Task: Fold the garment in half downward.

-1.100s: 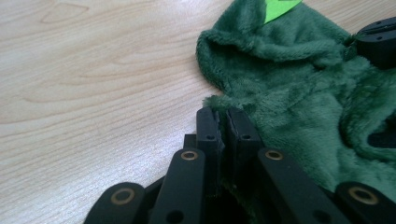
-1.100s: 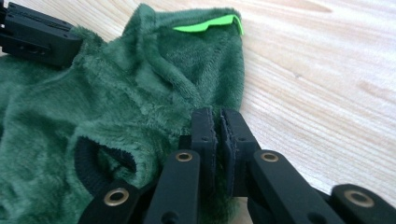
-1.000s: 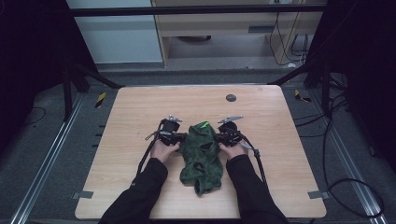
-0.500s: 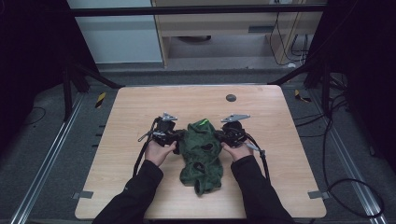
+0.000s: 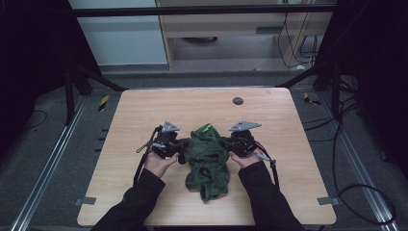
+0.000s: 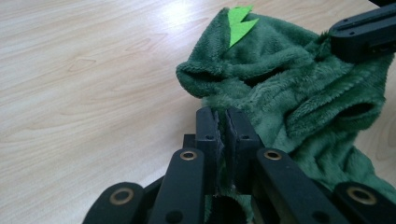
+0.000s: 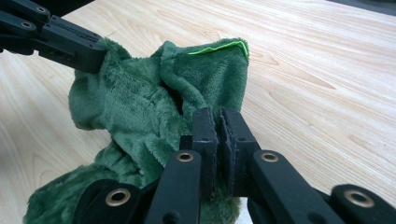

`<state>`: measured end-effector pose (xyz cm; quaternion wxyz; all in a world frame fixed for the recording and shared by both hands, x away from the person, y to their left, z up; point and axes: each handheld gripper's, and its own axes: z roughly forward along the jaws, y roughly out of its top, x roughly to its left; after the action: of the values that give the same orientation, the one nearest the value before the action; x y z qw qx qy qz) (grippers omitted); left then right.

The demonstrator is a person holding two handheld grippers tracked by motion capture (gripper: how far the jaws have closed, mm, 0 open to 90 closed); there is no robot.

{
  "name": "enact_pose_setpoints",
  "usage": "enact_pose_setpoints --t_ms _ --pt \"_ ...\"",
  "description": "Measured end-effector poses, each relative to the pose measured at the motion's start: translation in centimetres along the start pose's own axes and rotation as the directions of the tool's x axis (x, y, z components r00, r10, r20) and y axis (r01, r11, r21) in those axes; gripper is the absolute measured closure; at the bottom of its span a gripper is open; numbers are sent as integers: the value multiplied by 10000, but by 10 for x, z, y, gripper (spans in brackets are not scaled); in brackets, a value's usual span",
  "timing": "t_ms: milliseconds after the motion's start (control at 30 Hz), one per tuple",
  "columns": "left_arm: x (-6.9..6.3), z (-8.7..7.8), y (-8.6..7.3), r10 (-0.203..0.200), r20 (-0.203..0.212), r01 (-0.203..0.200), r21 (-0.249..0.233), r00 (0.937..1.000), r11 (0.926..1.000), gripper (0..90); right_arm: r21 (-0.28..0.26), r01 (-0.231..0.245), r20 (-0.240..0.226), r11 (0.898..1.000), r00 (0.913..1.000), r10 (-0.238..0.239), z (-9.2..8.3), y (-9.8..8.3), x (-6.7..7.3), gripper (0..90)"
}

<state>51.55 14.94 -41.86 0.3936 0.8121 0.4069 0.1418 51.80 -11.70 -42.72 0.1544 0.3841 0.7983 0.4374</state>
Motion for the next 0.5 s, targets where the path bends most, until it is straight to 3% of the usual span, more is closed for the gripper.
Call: enact_pose_setpoints --t_ms 500 --pt "-12 -15 -16 231 188 -231 23 9996 9997 847 -93 273 -333 9996 9991 -276 -8 -7 8 851"
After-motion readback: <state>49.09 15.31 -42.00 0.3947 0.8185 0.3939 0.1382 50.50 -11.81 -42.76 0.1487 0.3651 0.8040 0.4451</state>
